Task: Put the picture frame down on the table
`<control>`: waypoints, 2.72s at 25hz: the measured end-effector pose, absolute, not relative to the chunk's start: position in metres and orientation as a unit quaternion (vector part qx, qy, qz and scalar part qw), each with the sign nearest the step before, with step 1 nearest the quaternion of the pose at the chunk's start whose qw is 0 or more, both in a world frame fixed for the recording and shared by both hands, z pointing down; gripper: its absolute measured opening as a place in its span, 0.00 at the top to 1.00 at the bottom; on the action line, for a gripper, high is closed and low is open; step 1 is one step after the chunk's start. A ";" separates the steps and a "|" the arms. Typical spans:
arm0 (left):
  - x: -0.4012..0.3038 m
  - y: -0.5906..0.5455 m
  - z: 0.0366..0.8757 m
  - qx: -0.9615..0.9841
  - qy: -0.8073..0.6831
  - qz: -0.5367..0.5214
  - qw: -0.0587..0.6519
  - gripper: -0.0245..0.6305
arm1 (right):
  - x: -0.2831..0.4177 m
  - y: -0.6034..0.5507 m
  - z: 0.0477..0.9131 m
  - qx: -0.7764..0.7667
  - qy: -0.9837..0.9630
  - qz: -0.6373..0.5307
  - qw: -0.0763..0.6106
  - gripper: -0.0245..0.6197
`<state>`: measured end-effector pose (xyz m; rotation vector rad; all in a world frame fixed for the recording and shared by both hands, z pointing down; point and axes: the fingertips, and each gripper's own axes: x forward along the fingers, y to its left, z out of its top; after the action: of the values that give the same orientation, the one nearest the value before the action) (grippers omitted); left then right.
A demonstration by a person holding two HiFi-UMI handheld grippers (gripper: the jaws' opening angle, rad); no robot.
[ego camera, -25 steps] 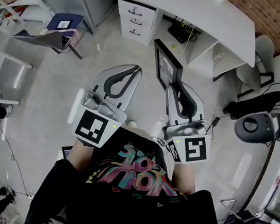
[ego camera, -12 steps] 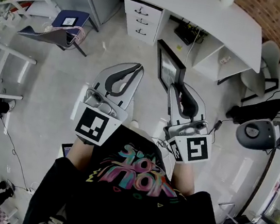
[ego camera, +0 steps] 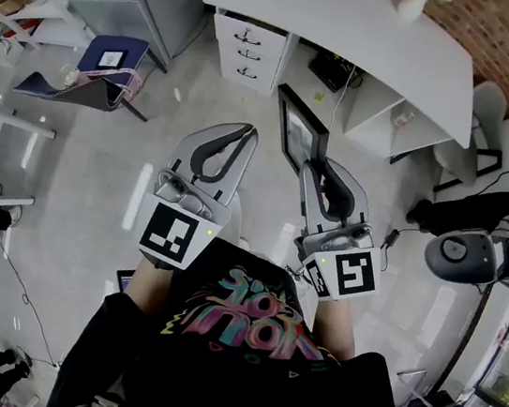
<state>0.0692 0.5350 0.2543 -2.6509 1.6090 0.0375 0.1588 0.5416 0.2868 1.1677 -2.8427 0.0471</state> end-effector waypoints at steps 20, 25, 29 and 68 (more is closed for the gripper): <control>-0.063 0.289 0.249 -0.871 0.491 0.022 0.017 0.92 | 0.063 0.299 0.292 0.457 -0.888 0.013 0.046 0.82; -0.077 0.272 0.257 -0.877 0.480 0.020 0.013 0.92 | 0.062 0.282 0.293 0.481 -0.875 0.009 0.051 0.82; -0.078 0.256 0.258 -0.877 0.479 0.020 0.014 0.92 | 0.066 0.267 0.295 0.489 -0.871 0.009 0.052 0.82; -0.080 -0.222 0.261 -0.848 0.530 0.001 0.002 0.92 | 0.049 -0.235 0.294 0.413 -0.909 0.019 0.060 0.82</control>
<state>-0.0802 -0.2219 0.2607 -2.6616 1.6617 0.0020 0.0491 -0.2354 0.2938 1.2502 -2.7504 0.0583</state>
